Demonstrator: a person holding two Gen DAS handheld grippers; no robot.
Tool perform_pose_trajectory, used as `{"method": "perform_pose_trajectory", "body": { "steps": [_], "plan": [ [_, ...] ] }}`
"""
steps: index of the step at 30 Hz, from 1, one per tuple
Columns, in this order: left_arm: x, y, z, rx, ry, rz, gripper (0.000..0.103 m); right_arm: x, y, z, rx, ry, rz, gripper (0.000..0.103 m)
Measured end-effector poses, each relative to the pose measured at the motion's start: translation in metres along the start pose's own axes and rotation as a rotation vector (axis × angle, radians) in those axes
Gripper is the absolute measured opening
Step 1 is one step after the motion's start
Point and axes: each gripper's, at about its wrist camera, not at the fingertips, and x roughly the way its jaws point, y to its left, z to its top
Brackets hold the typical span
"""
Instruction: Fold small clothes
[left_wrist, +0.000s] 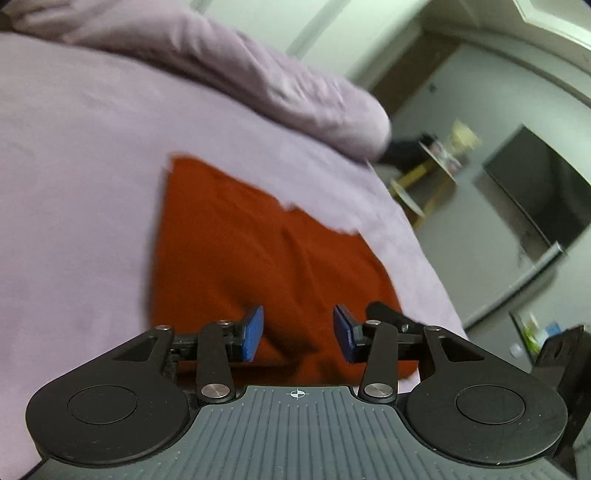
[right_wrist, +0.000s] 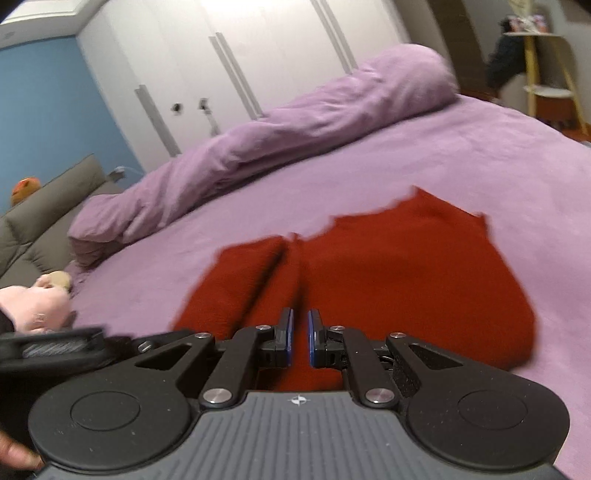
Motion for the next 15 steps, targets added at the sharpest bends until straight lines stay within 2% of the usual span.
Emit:
{"method": "perform_pose_trajectory", "body": {
  "steps": [2, 4, 6, 8, 9, 11, 14, 15],
  "plan": [
    [-0.011, 0.012, 0.001, -0.017, -0.034, 0.058, 0.049, 0.011, 0.019, 0.004, -0.039, 0.008, 0.042, 0.008],
    [-0.011, 0.028, 0.001, -0.066, -0.009, 0.117, 0.049, 0.029, 0.037, 0.004, -0.089, 0.047, 0.077, 0.008],
    [-0.007, 0.04, 0.0, -0.102, 0.019, 0.152, 0.049, 0.048, 0.046, -0.003, -0.129, 0.103, 0.064, 0.008],
    [-0.003, 0.046, -0.002, -0.112, 0.036, 0.176, 0.049, 0.071, 0.046, -0.021, -0.2, 0.195, 0.018, 0.007],
    [-0.001, 0.049, -0.003, -0.114, 0.042, 0.184, 0.049, 0.077, 0.044, -0.032, -0.245, 0.206, -0.006, 0.007],
    [0.005, 0.053, -0.003, -0.108, 0.043, 0.184, 0.05, 0.07, 0.04, -0.036, -0.296, 0.175, 0.017, 0.007],
    [0.018, 0.062, -0.006, -0.116, 0.095, 0.182, 0.05, 0.059, 0.026, -0.016, -0.179, 0.197, 0.061, 0.01],
    [0.021, 0.063, -0.007, -0.122, 0.102, 0.172, 0.05, 0.056, 0.016, -0.007, -0.108, 0.179, 0.068, 0.022]
  ]
}}
